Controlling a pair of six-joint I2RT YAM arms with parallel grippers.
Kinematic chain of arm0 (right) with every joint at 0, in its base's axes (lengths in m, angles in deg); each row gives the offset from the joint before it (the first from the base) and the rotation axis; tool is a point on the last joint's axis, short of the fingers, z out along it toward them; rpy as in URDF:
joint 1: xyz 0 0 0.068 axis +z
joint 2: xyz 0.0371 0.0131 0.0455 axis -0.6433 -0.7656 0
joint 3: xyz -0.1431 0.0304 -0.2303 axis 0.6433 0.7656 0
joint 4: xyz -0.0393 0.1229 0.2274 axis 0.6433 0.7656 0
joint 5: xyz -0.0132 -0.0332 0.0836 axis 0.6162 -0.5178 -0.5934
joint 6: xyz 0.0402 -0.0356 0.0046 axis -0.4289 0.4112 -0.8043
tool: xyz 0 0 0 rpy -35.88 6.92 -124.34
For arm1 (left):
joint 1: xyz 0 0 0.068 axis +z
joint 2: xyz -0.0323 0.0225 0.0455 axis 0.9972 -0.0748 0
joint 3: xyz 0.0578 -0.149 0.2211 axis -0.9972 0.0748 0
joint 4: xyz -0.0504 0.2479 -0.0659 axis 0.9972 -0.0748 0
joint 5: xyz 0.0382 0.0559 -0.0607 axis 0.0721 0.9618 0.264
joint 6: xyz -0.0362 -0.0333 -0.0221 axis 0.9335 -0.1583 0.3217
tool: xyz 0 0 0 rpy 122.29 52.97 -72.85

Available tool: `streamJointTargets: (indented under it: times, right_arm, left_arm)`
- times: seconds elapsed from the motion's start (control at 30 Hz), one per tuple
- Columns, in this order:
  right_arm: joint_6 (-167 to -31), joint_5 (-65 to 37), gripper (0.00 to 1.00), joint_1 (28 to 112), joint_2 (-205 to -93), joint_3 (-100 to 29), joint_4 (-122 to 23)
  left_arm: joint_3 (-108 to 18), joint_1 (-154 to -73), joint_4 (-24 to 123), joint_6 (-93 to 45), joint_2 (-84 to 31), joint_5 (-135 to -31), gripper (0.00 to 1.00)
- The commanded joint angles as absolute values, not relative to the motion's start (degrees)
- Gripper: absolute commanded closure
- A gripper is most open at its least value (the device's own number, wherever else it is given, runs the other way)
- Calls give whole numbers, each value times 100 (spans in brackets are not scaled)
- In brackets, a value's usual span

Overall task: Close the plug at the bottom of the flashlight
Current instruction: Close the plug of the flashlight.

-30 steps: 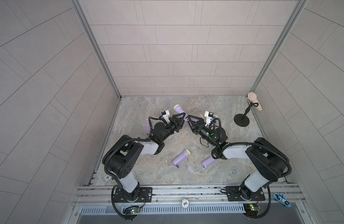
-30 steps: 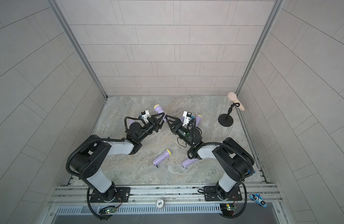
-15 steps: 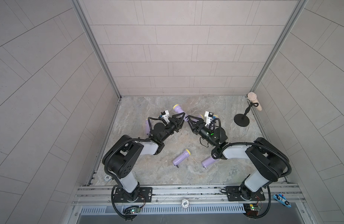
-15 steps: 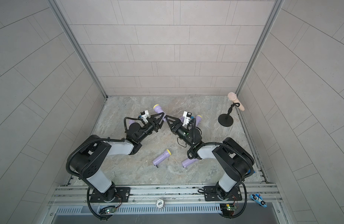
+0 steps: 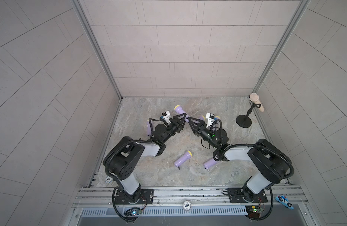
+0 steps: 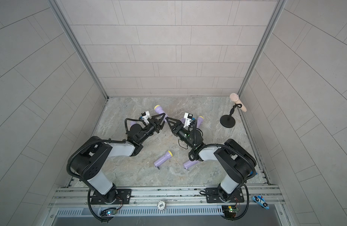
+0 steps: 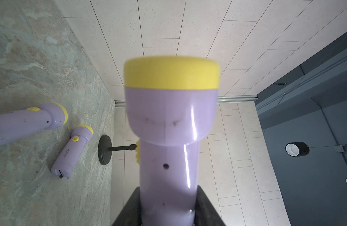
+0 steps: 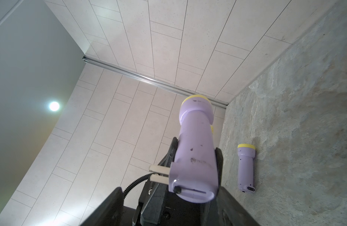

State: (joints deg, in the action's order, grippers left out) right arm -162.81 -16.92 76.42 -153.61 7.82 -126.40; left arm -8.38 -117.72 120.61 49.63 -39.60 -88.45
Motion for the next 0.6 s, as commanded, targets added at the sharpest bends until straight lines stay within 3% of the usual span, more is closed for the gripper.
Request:
streamJointTargets:
  times: [0.0,0.57]
  right_arm:
    - [-16343,-1697,27,7689,-15224,669,-12952]
    - [-16343,-1673,37,7694,-15272,652,-12957]
  left_arm:
    - [-815,-11806,12259,5069,-3953,-8891,100]
    - [-797,-11820,12255,5082,-3961,-8890,100]
